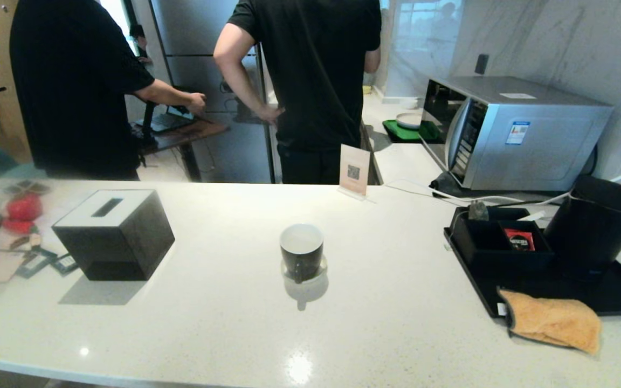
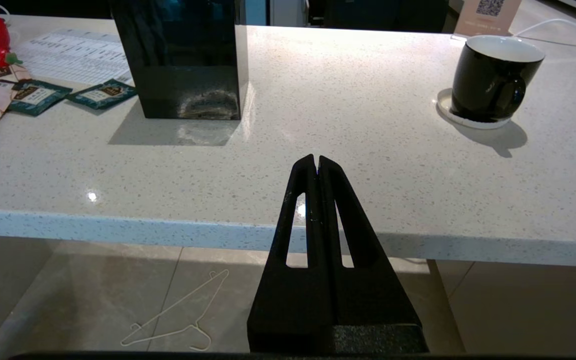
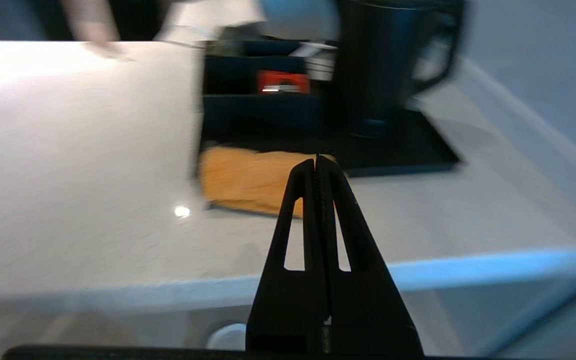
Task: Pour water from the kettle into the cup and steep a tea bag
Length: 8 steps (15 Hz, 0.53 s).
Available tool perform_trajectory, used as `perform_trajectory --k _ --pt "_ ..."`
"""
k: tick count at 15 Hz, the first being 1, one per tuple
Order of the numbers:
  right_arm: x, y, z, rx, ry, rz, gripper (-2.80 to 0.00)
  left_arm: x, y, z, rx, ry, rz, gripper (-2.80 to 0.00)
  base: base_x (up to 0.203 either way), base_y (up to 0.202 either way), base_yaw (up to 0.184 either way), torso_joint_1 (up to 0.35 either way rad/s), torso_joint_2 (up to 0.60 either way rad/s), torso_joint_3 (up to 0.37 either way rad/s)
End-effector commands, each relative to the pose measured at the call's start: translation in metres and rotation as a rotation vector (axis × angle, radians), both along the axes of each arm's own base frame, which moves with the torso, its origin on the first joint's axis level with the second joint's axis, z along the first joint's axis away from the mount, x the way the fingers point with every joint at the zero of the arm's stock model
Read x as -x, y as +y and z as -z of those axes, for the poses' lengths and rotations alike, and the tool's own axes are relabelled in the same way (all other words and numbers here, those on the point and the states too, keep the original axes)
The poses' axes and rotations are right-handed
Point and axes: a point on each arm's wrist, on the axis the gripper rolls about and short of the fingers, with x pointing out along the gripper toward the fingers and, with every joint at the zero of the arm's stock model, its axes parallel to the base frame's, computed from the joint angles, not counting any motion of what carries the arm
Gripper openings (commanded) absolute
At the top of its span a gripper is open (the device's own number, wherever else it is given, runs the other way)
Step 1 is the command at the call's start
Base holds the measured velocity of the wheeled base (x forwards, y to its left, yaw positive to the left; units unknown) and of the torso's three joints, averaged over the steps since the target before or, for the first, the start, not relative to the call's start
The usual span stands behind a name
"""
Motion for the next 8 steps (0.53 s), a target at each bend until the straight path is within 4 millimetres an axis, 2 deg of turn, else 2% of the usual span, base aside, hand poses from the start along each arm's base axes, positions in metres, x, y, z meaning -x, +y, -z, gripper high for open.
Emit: perform_trajectory --k 1,5,8 --pt "-0.022 -0.003 -0.023 -0.029 0.106 0.213 -2.8 0.0 0.0 0.0 0.0 0.001 0.0 -2.8 0.0 0.0 0.0 0.0 0.0 0.0" --pt "-0.049 -0.026 -0.05 -0.078 0.226 0.603 -2.8 0.0 0.0 0.0 0.001 0.001 0.0 -2.8 0.0 0.0 0.0 0.0 0.0 0.0" --pt "-0.064 -0.045 -0.052 -0.09 0.327 0.787 -2.8 0.0 0.0 0.0 0.0 0.001 0.0 -2.8 0.0 0.0 0.0 0.0 0.0 0.0"
